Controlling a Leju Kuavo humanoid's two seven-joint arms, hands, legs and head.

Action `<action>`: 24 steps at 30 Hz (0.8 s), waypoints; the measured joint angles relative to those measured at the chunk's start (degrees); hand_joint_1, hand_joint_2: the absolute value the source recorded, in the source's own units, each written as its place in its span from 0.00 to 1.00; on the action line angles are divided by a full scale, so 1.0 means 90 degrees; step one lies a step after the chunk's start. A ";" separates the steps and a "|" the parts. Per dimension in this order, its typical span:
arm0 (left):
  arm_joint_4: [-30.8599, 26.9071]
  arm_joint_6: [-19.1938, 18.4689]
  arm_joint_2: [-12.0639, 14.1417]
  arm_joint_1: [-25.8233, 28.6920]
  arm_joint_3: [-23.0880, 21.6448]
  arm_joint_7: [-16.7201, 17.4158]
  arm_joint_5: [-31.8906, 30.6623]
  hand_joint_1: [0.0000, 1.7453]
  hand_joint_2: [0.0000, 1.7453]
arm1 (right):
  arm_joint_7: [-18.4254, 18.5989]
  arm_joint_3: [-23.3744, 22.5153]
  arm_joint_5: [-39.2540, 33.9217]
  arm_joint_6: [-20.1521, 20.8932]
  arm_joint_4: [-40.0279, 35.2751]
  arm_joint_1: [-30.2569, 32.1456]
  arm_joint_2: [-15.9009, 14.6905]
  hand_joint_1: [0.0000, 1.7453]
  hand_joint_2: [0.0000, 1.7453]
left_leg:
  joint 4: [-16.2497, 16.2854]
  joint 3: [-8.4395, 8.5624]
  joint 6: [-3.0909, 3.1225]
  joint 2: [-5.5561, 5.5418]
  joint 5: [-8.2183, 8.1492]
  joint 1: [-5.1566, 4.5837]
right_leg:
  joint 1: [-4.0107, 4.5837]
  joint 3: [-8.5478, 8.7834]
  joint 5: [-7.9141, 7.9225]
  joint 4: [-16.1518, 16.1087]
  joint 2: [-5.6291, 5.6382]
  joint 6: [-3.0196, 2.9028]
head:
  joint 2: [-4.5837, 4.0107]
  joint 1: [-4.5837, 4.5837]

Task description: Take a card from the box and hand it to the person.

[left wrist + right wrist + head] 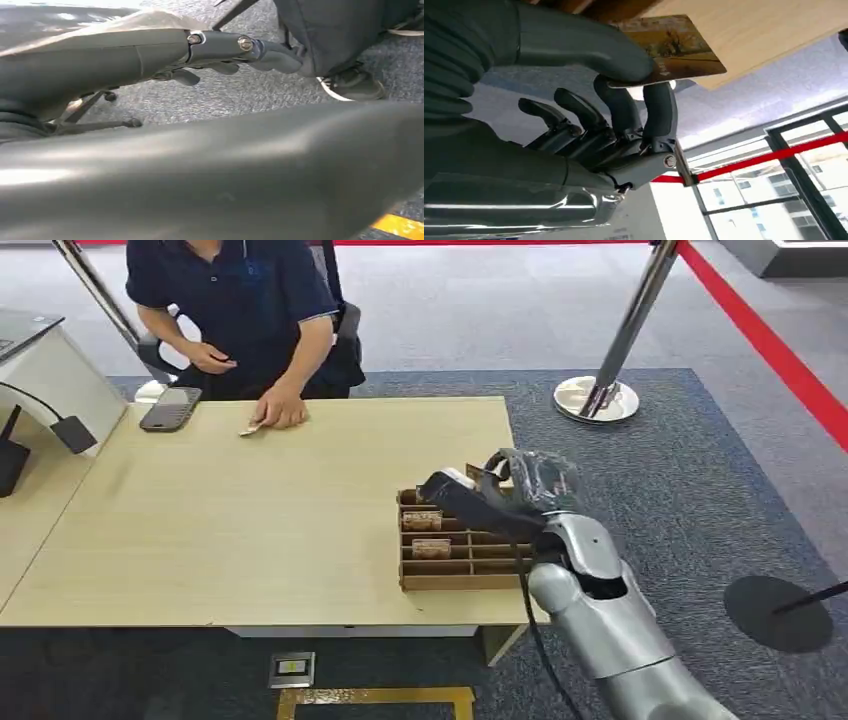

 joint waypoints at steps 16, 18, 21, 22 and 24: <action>0.0000 0.0029 0.0024 -0.0008 0.0005 -0.0090 -0.0051 0.00 0.00 | -0.0483 0.0435 -0.1363 0.0466 0.0054 -0.0976 0.0017 0.93 1.00 | 0.0000 -0.0001 0.0000 0.0000 0.0005 0.0000 | 0.0000 -0.0001 0.0006 0.0003 0.0000 -0.0007 | 0.0000 0.0000; 0.0000 0.0029 0.0024 -0.0015 0.0005 -0.0090 -0.0068 0.00 0.00 | -0.0495 0.0536 -0.1449 0.0498 0.0468 -0.1341 0.0162 0.92 1.00 | 0.0000 0.0000 -0.0003 0.0001 0.0008 0.0001 | 0.0000 -0.0001 0.0006 0.0004 0.0000 -0.0007 | 0.0000 -0.0002; 0.0000 0.0049 0.0024 -0.0019 0.0005 -0.0090 -0.0046 0.00 0.00 | -0.0522 0.0641 -0.1537 0.0515 0.0922 -0.1722 0.0359 0.87 1.00 | 0.0000 -0.0002 -0.0003 0.0001 0.0009 0.0002 | 0.0001 -0.0001 0.0006 0.0007 0.0000 -0.0007 | 0.0000 0.0000; 0.0000 0.0056 0.0024 -0.0022 0.0005 -0.0076 -0.0034 0.00 0.00 | -0.0522 0.0677 -0.1563 0.0520 0.1090 -0.1838 0.0434 0.87 1.00 | 0.0000 -0.0001 -0.0003 0.0001 0.0009 0.0002 | 0.0001 -0.0001 0.0006 0.0008 0.0000 -0.0008 | 0.0000 0.0000; 0.0000 0.0058 0.0024 -0.0026 0.0005 -0.0012 -0.0027 0.00 0.00 | -0.0524 0.0731 -0.1608 0.0537 0.1337 -0.2024 0.0569 0.86 1.00 | 0.0000 -0.0001 -0.0003 0.0001 0.0009 0.0002 | 0.0001 -0.0001 0.0006 0.0007 0.0000 -0.0008 | 0.0000 0.0002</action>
